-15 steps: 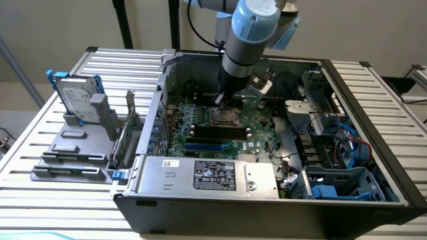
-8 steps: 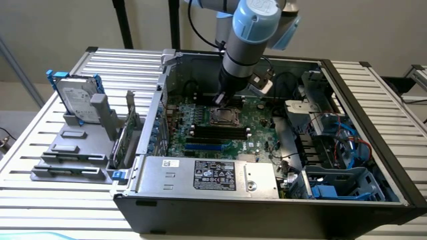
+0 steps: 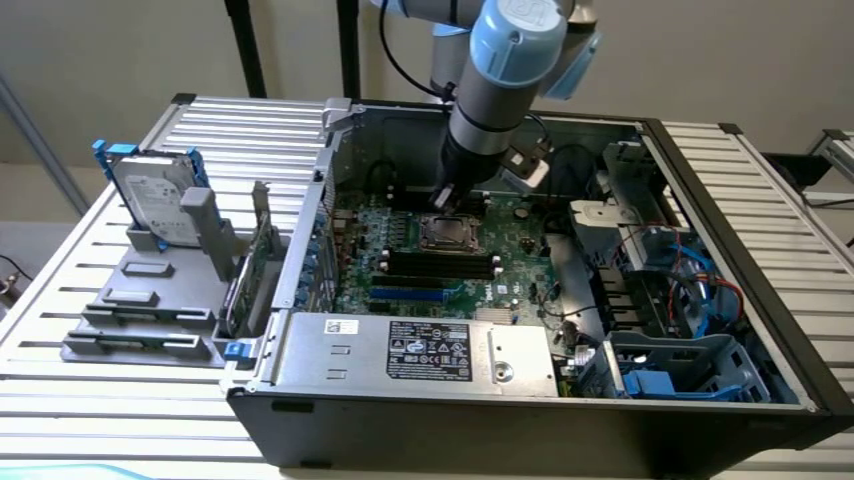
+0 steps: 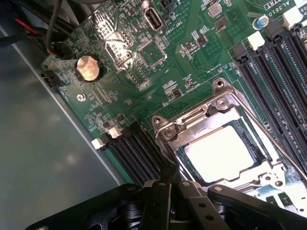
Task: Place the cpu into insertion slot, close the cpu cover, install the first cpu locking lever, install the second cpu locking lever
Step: 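Install the first cpu locking lever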
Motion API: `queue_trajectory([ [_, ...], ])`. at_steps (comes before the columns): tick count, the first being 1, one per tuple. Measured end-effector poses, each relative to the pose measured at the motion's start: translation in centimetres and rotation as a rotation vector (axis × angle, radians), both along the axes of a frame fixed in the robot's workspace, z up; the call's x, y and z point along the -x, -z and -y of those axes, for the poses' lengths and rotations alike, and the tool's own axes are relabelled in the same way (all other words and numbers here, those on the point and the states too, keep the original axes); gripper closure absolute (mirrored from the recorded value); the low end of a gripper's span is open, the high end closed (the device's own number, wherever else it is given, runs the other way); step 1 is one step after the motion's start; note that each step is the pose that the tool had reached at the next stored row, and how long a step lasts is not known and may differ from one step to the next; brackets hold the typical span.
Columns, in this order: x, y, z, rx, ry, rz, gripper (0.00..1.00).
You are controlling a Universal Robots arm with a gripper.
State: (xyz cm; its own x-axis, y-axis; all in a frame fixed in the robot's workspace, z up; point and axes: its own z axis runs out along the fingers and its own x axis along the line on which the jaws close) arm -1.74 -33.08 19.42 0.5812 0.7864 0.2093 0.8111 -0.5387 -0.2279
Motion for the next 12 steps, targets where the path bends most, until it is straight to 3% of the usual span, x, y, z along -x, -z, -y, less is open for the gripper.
queue_trajectory([
  [5, -0.1, -0.12, 0.02, -0.0003, 0.0, 0.0008, 0.89],
  [12, 0.4, -1.03, 0.2, -0.0004, 0.0, -0.0002, 0.89],
])
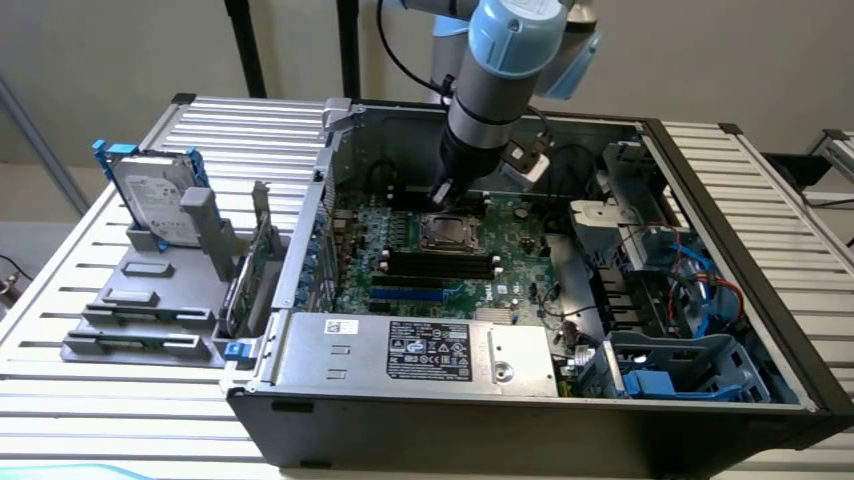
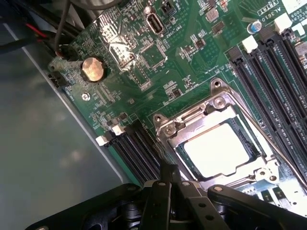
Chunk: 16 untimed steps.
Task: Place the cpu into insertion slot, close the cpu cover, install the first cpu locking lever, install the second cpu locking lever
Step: 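Install the first cpu locking lever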
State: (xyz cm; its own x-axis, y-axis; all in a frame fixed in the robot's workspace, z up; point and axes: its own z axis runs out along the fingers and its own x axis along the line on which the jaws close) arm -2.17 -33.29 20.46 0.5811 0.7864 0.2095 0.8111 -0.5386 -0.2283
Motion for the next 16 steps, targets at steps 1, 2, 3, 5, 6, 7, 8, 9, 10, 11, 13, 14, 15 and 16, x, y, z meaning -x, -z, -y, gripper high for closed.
queue_trajectory([
  [1, 0.2, 0.0, 0.01, -0.0002, 0.0, 0.0, 0.89],
  [2, 0.35, -0.01, 0.01, -0.0002, 0.0, 0.0, 0.89],
  [3, 0.44, -0.01, 0.01, -0.0001, 0.0, 0.0, 0.89],
  [5, 0.53, 0.0, 0.01, -0.0002, 0.0, 0.0, 0.89],
  [6, 0.57, -0.01, -0.01, -0.0001, 0.0, -0.0001, 0.89],
  [7, 0.58, -0.01, -0.05, -0.0001, 0.0, -0.0001, 0.89],
  [8, 0.58, 0.0, -0.09, -0.0002, 0.0, 0.0, 0.89],
  [9, 0.58, 0.0, -0.15, -0.0002, 0.0, -0.0001, 0.89],
  [10, 0.58, 0.0, -0.23, -0.0003, 0.0, -0.0001, 0.89],
  [11, 0.58, 0.0, -0.3, -0.0004, 0.0, -0.0001, 0.89],
  [13, 0.58, 0.0, -0.38, -0.0002, 0.0, -0.0002, 0.89],
  [14, 0.58, 0.0, -0.38, -0.0003, 0.0, -0.0001, 0.89],
  [15, 0.58, 0.0, -0.38, -0.0003, 0.0, -0.0001, 0.89],
  [16, 0.58, 0.0, -0.38, -0.0003, 0.0, -0.0001, 0.89],
])
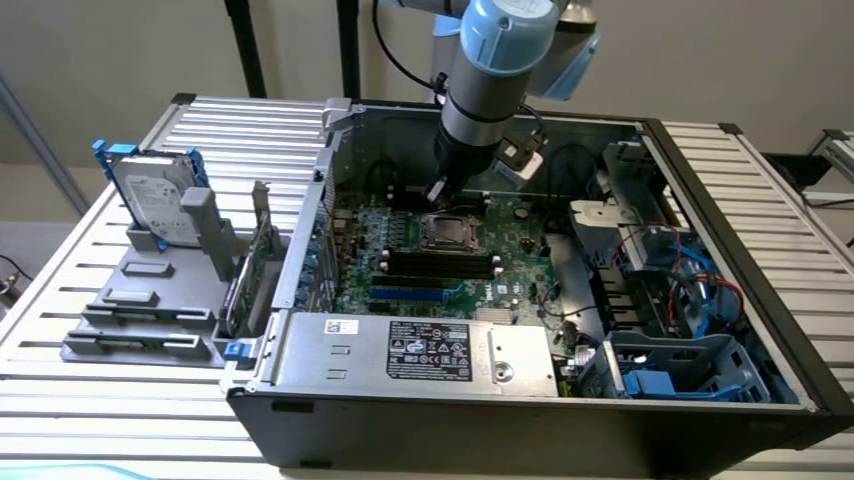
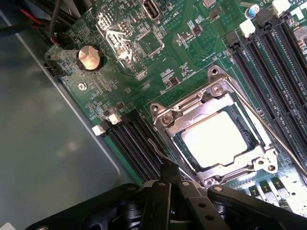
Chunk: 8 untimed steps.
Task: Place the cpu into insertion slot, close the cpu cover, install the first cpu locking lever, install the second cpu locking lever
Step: 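Install the first cpu locking lever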
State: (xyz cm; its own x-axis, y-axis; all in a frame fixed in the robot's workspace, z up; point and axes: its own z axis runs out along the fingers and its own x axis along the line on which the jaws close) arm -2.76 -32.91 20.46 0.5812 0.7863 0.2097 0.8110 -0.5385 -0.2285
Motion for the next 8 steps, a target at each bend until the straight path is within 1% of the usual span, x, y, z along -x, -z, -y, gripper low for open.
queue_trajectory([
  [8, -0.36, 0.05, 0.0, 0.0002, 0.0, -0.0001, 0.89],
])
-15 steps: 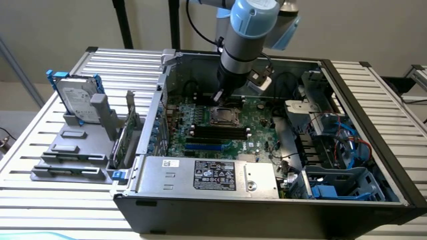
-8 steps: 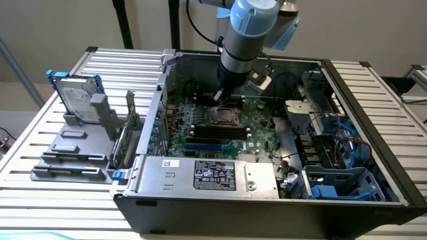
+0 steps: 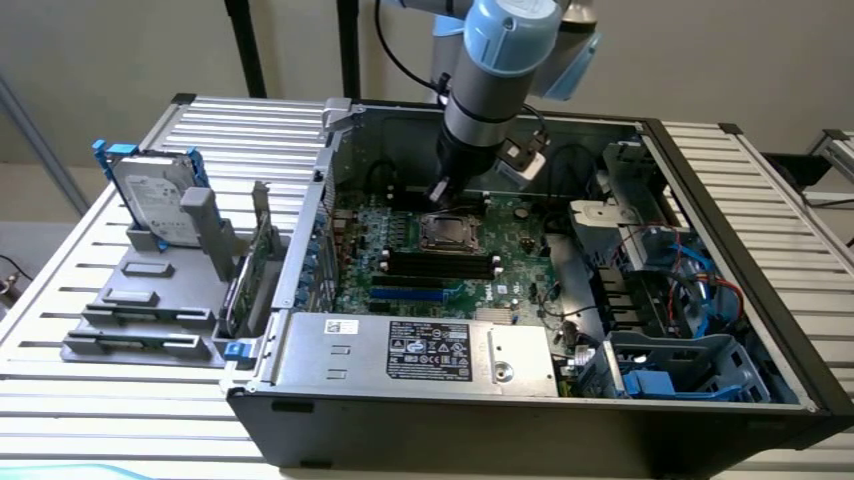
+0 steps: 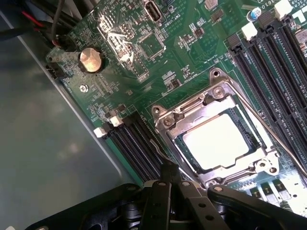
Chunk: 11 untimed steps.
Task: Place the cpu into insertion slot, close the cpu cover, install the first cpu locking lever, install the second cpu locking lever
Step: 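Install the first cpu locking lever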
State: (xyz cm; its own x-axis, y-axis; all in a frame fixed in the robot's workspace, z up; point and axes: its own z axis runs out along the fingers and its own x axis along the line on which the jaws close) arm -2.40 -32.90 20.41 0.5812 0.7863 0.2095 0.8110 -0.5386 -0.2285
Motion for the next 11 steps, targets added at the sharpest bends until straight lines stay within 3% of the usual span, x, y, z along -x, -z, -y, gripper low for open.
queue_trajectory([
  [11, -0.42, 0.34, 0.0, -0.0001, 0.0, 0.0, 0.89],
])
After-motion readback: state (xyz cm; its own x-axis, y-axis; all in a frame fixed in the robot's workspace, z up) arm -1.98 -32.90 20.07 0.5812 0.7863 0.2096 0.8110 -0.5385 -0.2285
